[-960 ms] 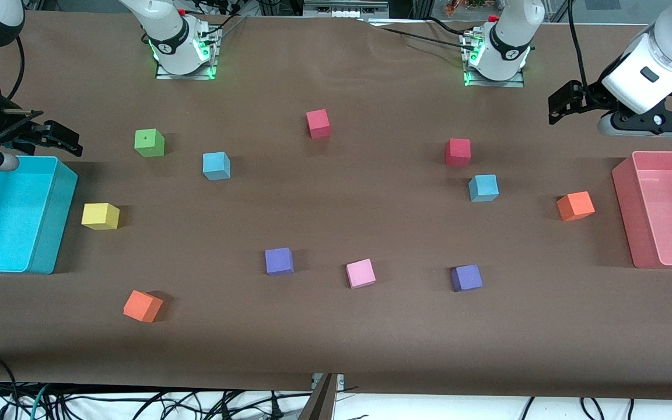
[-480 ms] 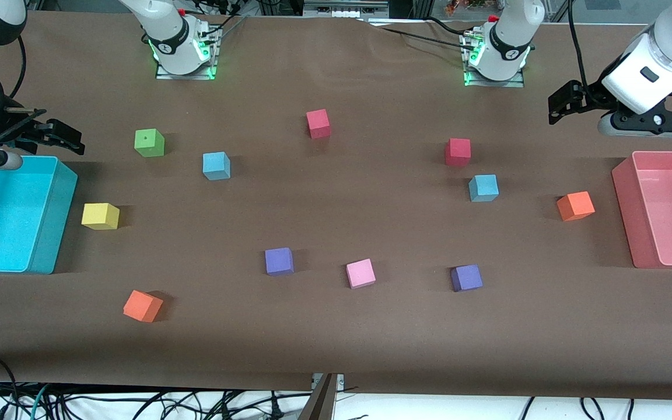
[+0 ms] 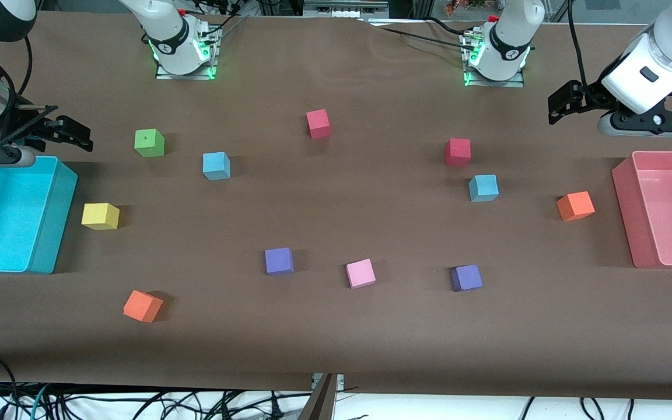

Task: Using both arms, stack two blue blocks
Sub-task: 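Reach the right gripper down and grasp the light blue cube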

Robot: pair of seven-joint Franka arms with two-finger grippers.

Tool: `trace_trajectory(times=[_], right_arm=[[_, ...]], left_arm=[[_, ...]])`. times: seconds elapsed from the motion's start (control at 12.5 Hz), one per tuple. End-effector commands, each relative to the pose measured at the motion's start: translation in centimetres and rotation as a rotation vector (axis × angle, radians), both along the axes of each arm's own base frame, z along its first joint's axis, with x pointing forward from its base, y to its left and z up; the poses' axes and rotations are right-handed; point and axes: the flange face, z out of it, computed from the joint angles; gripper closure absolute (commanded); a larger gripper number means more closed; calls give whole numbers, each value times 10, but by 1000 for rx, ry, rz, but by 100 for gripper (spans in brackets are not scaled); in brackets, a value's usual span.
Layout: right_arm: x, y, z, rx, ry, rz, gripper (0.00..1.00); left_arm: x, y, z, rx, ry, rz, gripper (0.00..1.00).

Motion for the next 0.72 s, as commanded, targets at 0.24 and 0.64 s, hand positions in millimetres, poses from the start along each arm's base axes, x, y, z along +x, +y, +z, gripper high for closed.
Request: trace_trajectory(times=[0.24,0.64], right_arm=[[-27,38,-53,72,117,41,1],[-58,116,-174,45,107,28,1]], left_arm=[[1,-4,7,-7,-6,1,0],[1,-4,7,-7,-5,0,0]])
